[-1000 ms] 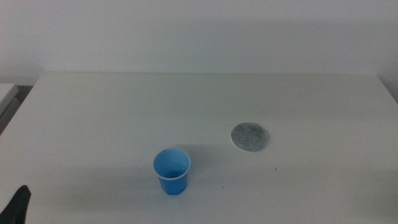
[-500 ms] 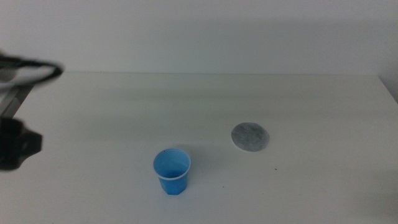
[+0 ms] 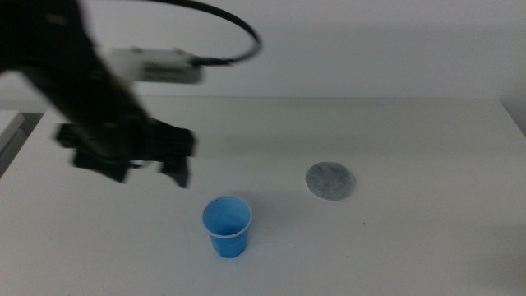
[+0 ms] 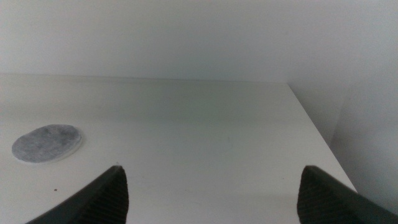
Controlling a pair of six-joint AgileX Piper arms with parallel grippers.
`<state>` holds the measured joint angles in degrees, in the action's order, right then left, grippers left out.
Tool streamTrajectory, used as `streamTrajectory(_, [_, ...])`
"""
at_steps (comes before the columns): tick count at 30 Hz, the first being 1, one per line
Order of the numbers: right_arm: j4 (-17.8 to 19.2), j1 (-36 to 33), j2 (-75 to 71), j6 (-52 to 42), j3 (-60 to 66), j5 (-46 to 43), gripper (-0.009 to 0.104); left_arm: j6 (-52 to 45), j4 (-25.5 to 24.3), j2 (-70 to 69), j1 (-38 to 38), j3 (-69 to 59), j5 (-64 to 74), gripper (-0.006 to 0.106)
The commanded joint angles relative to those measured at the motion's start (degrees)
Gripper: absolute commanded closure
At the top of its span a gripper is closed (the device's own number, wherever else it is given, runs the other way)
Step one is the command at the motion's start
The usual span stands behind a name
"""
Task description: Place an empty cup on a cup mat.
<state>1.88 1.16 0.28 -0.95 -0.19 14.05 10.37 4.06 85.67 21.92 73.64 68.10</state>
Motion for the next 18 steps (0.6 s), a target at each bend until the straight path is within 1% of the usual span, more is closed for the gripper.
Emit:
streamTrajectory(1, [0.31,-0.09,-0.28,-0.23,0.19,-0.37,0.002,2.11,-1.21,3.95,3.18,2.11,-0.63,0.007])
streamTrajectory(5, [0.31,-0.09,-0.28,-0.23,0.19,-0.37,0.002,1.98,-0.62,10.52,5.21,2.53,-4.85,0.007])
streamTrajectory(9, [0.31,-0.09,-0.28,-0.23,0.19,-0.37,0.002,1.57,-0.62,16.60,5.45,2.53,-8.62,0.007])
streamTrajectory(13, [0.31,-0.09,-0.28,-0.23,0.19,-0.37,0.002,1.43,1.64,22.02,5.45,2.53,-9.21,0.007])
streamTrajectory(15, [0.31,-0.09,-0.28,-0.23,0.19,-0.37,0.002,1.01,2.31,23.73,5.45,2.53,-7.68,0.010])
streamTrajectory(17, [0.31,-0.09,-0.28,-0.23,0.19,-0.37,0.002,0.57,2.90,24.85,5.45,2.53,-6.41,0.018])
streamTrajectory(18, [0.31,-0.09,-0.28,-0.23,0.19,-0.37,0.002,0.30,3.50,24.96,5.45,2.53,-5.98,0.025])
